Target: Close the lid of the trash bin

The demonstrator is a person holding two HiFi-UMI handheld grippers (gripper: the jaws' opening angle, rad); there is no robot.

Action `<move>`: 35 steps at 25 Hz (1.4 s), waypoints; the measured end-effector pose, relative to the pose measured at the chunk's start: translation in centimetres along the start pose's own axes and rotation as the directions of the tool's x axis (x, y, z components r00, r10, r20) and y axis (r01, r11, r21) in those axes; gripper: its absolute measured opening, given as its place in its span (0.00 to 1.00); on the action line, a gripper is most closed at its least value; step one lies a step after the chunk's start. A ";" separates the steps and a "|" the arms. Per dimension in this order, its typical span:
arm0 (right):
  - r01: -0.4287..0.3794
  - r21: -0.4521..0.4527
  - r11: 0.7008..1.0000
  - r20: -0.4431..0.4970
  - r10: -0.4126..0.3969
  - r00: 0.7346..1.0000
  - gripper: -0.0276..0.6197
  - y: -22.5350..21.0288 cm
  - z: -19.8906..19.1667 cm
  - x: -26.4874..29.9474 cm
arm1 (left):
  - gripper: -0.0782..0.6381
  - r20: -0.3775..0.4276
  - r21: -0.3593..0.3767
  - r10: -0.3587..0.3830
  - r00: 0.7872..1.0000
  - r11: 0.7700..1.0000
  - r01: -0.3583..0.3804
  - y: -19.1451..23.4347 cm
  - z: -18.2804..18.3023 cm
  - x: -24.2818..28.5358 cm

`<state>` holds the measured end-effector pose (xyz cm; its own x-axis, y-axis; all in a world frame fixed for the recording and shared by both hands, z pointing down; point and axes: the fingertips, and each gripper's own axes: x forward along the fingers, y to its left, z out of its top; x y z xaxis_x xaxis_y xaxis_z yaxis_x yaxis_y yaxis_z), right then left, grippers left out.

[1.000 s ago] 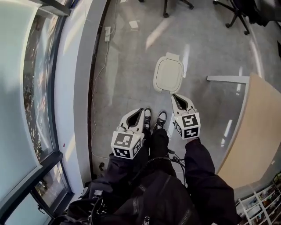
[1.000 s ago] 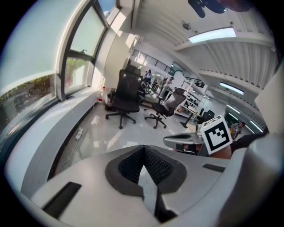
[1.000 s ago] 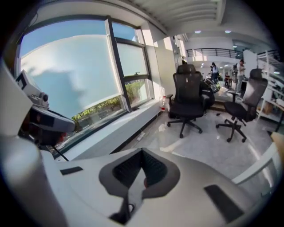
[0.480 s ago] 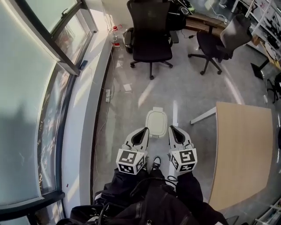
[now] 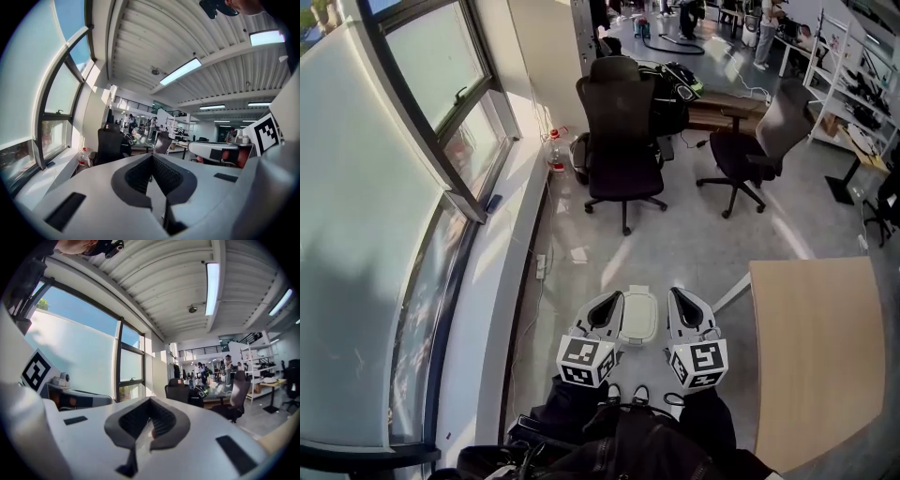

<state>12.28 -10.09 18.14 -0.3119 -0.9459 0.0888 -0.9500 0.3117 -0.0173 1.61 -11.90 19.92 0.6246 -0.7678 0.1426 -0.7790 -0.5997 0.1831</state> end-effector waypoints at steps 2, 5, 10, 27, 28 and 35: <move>0.010 -0.012 1.000 0.040 -0.009 0.999 0.05 -0.2 1.8 -0.1 | 0.11 0.025 0.016 -0.002 1.000 1.000 0.002 -0.2 1.3 0.1; 0.018 -0.020 1.000 0.075 -0.016 0.997 0.05 -0.3 3.7 -0.5 | 0.11 0.050 0.030 -0.006 0.999 1.000 0.004 -0.5 2.9 0.0; 0.017 -0.035 0.999 0.098 -0.013 0.995 0.05 0.0 5.0 -1.2 | 0.11 0.070 0.049 -0.022 0.997 0.999 0.019 -1.3 4.2 -0.3; 0.022 -0.066 0.998 0.121 -0.013 0.993 0.05 -0.6 6.7 -0.8 | 0.11 0.099 0.049 -0.035 0.994 0.998 0.031 -1.4 5.8 0.3; 0.023 -0.066 0.998 0.120 -0.015 0.993 0.05 -0.6 6.7 -0.8 | 0.11 0.099 0.049 -0.037 0.994 0.998 0.032 -1.5 5.9 0.4; 0.020 -0.065 0.998 0.121 -0.012 0.993 0.05 -0.9 6.8 -0.5 | 0.11 0.095 0.056 -0.042 0.995 0.998 0.036 -1.5 6.0 1.0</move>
<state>13.21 -10.53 11.34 -0.2993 -0.9536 -0.0322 -0.9534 0.2976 0.0491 3.07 -13.07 13.96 0.6485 -0.7601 0.0423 -0.7576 -0.6389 0.1337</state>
